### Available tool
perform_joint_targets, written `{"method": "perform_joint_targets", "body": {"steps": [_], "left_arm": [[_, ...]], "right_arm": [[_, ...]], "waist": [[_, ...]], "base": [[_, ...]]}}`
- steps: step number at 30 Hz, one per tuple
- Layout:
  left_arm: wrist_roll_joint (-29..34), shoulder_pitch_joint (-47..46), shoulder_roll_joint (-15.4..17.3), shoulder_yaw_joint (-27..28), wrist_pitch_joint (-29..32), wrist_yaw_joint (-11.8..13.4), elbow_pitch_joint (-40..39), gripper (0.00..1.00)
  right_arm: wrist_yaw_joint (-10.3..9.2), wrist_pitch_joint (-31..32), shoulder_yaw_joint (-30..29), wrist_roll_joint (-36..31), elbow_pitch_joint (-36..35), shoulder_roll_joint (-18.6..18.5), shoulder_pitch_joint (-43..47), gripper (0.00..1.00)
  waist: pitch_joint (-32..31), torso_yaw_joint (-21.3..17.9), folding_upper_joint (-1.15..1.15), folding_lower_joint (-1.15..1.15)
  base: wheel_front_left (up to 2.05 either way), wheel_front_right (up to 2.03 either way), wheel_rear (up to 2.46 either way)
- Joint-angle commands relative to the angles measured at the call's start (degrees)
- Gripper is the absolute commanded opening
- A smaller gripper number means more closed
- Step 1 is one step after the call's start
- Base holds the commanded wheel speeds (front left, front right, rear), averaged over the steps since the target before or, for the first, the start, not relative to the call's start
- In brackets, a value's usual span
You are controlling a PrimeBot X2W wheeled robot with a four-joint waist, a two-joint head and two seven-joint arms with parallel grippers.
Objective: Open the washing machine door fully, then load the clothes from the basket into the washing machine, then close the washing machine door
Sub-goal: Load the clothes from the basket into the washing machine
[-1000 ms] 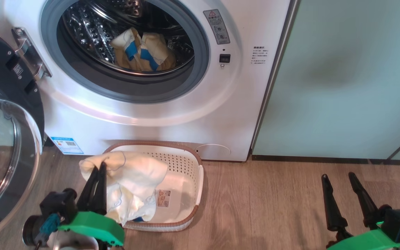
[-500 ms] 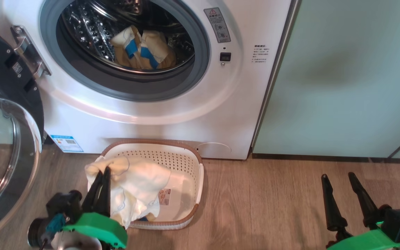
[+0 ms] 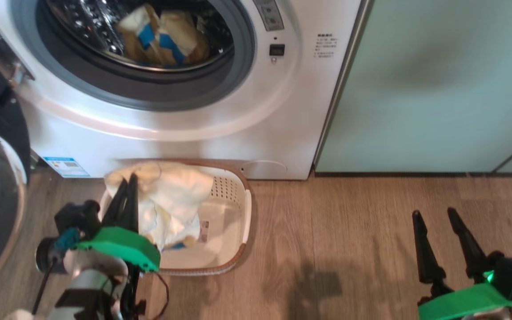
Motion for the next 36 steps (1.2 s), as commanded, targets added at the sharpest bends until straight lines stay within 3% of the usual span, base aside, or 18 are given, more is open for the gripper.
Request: {"method": "perform_joint_targets", "body": {"steps": [1,17,28,36], "left_arm": [[-0.22,-3.67,1.18,2.60,-0.81,-0.23,-1.42,0.00],[-3.12,-22.84,6.68,6.30,2.90,-2.12,8.34,0.00],[-5.55,-37.57,14.98,7.83,15.08,-4.36,10.94,0.00],[-5.26,-46.65,22.19,7.94,26.98,-3.78,10.77,0.00]], "right_arm": [[-0.16,-0.37,0.96,0.43,-2.09,-0.18,-2.59,1.00],[-0.16,-0.37,0.28,2.10,-4.12,0.20,-8.21,1.00],[-0.16,-0.37,1.48,6.28,-4.91,0.28,-11.78,1.00],[-0.16,-0.37,3.12,9.94,-4.85,0.28,-13.54,1.00]], "waist": [[1.57,-0.91,0.00,0.00],[15.52,-6.25,0.00,0.00],[22.63,-10.30,0.00,0.00],[26.61,-14.81,0.00,0.00]], "base": [[0.00,0.00,0.00],[0.00,0.00,0.00],[0.00,0.00,0.00],[0.00,0.00,0.00]]}}
